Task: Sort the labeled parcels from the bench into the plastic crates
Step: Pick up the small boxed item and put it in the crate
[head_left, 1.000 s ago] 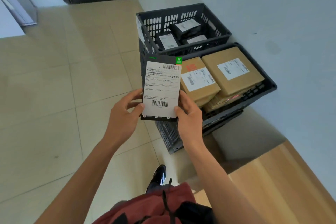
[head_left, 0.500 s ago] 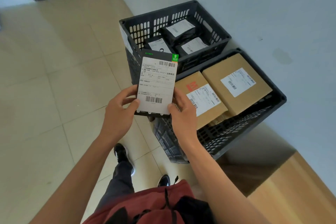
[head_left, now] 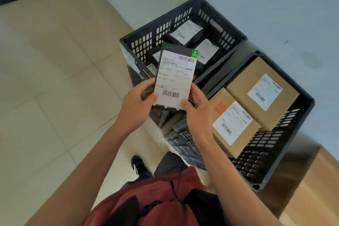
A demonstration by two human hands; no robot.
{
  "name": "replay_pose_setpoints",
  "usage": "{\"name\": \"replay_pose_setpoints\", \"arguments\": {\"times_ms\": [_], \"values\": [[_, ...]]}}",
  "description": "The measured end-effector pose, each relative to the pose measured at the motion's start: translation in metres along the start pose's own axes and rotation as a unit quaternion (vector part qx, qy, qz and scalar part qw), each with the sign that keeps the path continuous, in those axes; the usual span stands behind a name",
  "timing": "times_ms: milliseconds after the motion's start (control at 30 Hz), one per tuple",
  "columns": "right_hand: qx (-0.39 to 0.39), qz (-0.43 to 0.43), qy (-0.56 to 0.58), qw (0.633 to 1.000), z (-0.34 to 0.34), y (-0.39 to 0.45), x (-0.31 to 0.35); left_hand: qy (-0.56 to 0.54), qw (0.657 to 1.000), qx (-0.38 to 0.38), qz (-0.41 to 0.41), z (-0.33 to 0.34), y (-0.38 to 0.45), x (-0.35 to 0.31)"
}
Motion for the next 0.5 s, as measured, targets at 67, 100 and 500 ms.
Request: {"name": "replay_pose_setpoints", "arguments": {"times_ms": [67, 100, 500], "values": [[-0.026, 0.003, 0.000, 1.000, -0.010, 0.018, 0.001, 0.001, 0.999, 0.033, 0.010, 0.008, 0.019, -0.009], [-0.040, 0.007, 0.002, 0.999, -0.015, 0.031, 0.002, -0.002, 0.999, 0.051, 0.010, 0.012, 0.034, -0.011], [0.006, 0.002, -0.058, 0.998, -0.016, 0.170, 0.011, -0.041, 0.993, 0.067, -0.085, 0.016, 0.147, -0.003]]}}
Point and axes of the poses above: each hand's wrist, its own y-axis towards the middle knuckle, its own z-axis out of the palm, x = y × z, the point moved 9 cm from there along y, towards the middle knuckle, and after that the axes turned 8 degrees about x, right-handed, at the moved point
